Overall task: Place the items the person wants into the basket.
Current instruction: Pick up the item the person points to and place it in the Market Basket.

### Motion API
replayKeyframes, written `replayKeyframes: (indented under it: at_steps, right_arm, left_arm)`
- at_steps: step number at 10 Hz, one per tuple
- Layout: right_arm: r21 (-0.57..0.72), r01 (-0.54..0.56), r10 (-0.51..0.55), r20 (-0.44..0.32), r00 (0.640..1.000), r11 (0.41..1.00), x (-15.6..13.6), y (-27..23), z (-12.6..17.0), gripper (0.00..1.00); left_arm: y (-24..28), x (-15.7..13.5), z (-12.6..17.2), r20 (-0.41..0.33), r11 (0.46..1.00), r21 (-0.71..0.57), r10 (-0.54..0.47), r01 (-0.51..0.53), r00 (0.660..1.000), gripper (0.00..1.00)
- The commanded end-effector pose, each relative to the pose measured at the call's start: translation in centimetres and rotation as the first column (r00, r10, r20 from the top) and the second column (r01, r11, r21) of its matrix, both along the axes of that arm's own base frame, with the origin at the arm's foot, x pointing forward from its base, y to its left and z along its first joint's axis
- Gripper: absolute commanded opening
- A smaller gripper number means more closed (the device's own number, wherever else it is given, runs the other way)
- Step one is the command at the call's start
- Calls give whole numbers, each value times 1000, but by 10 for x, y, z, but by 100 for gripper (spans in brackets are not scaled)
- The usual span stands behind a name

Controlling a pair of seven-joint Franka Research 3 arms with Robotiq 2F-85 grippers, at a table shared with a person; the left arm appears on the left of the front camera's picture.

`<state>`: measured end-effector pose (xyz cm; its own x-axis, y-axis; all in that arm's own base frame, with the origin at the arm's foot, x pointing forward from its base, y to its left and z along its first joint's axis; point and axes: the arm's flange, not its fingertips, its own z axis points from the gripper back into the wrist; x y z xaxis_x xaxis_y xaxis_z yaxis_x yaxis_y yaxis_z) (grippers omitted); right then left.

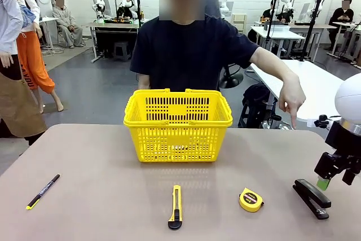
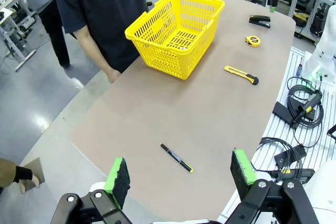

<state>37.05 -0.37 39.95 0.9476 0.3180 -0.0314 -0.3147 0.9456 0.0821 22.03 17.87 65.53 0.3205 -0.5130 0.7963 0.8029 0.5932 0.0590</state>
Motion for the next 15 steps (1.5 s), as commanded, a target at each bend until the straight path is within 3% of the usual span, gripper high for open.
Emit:
replayKeyframes:
  at_steps: [1,4,9,15]
  right_arm:
    - [0,3,-3,-2,1000,1000,-1,-1,-2,100]
    - [0,0,0,0,1000,1000,0,0,0,100]
    - [-68,48,-50,-34,998,997,26,20,-44,100]
    - [-150,-43,33,-65,997,988,38,36,-84,100]
  left_arm:
    - [1,0,0,7,1000,-6,-8,8,1000,100]
    - [1,0,0,7,1000,-6,-8,8,1000,100]
    - [1,0,0,7,1000,-6,-8,8,1000,100]
    - [1,0,0,7,1000,-6,-8,8,1000,100]
